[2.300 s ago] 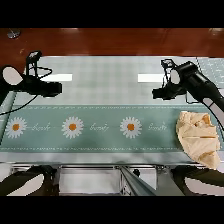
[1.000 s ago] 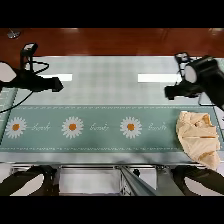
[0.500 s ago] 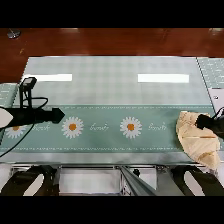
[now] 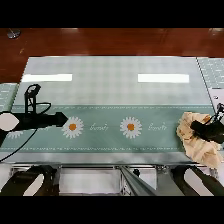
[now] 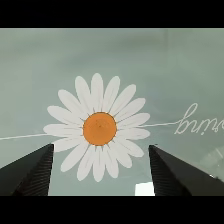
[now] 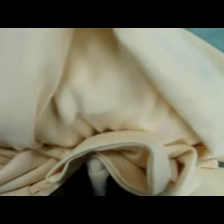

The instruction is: Fold the shirts.

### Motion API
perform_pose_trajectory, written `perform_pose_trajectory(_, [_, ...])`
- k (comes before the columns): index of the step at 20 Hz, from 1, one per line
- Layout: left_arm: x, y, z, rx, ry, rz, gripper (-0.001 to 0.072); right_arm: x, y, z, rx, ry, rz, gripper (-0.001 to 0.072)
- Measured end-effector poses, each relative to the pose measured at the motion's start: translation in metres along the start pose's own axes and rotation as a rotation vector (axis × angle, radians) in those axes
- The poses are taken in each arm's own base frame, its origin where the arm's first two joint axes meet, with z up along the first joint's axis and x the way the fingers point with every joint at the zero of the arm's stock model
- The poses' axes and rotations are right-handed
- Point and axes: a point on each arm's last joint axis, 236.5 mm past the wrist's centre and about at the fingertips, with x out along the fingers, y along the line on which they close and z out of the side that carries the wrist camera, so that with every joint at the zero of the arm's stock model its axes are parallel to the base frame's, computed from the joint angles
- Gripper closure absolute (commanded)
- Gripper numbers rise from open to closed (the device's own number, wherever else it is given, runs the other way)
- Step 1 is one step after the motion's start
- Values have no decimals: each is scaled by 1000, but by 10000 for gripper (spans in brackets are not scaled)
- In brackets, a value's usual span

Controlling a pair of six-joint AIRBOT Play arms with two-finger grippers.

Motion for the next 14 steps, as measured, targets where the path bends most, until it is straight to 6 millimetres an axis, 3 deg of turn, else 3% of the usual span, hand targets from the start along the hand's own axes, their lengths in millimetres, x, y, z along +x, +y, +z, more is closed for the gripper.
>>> perform_pose_trajectory(2, [0, 0, 1, -1, 0, -1, 6, -21, 16, 26, -31, -78, 70, 682])
perform_pose_trajectory(4, [-2, -2, 4, 9, -7, -4, 6, -63, 29, 59, -59, -199, 133, 682])
perform_pose_trajectory(6, [-5, -3, 8, 18, -19, -6, 7, -127, 47, 91, -100, -357, 211, 682])
perform_pose_trajectory(8, [-7, -4, 11, 23, -27, -7, 7, -197, 67, 110, -157, -507, 284, 682])
perform_pose_trajectory(11, [-8, -3, 15, 35, -40, 1, 7, -305, 99, 112, -273, -717, 378, 683])
perform_pose_trajectory(14, [-12, 3, 22, 60, -59, 31, 7, -399, 126, 90, -390, -892, 476, 683])
